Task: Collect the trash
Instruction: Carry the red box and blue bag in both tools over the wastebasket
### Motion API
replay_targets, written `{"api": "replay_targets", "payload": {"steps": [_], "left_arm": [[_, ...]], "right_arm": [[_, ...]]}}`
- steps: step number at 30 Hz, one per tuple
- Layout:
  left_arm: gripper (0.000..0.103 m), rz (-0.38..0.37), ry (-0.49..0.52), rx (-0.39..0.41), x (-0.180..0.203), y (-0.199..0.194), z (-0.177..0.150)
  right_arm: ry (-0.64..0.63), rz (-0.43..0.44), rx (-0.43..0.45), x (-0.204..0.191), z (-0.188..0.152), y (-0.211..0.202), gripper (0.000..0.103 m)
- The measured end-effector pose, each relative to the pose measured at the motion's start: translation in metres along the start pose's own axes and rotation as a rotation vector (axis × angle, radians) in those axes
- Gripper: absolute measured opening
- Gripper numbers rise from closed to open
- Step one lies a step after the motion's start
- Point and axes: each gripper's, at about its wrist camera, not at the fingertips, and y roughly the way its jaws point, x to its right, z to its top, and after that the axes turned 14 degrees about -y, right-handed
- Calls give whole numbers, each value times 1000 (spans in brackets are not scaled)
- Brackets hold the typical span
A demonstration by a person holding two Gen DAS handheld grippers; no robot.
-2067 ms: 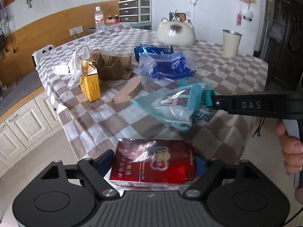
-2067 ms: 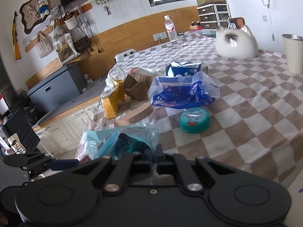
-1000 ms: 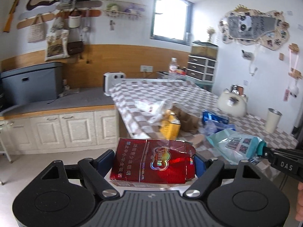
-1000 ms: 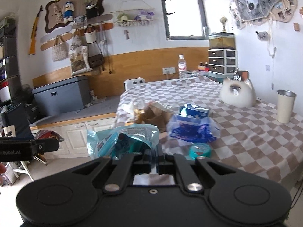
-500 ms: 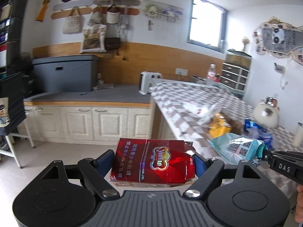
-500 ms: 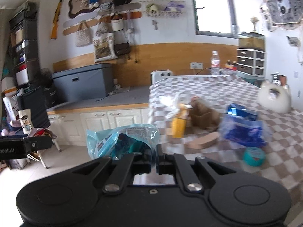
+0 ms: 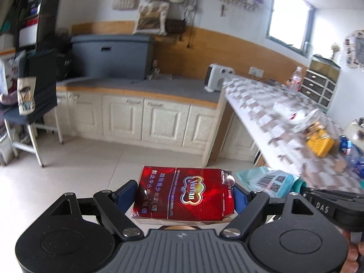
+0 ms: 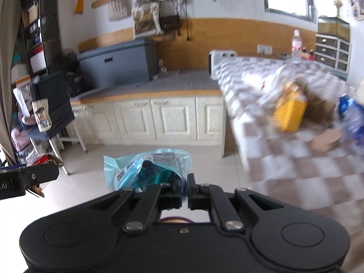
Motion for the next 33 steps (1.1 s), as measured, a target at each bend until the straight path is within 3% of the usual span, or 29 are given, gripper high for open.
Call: {"api": "replay_targets", "payload": {"steps": [7, 17, 25, 33], "left_arm": [[84, 57, -53, -111, -33, 67, -26], [84, 106, -187, -253, -60, 169, -76], [84, 179, -284, -380, -67, 251, -120], [84, 261, -323, -487, -87, 320, -164]], "right_arm": [[5, 43, -122, -25, -35, 83, 4], [79, 66, -351, -34, -115, 200, 4], [215, 41, -465, -23, -177, 258, 4], [204, 81, -542, -18, -204, 309, 4]]}}
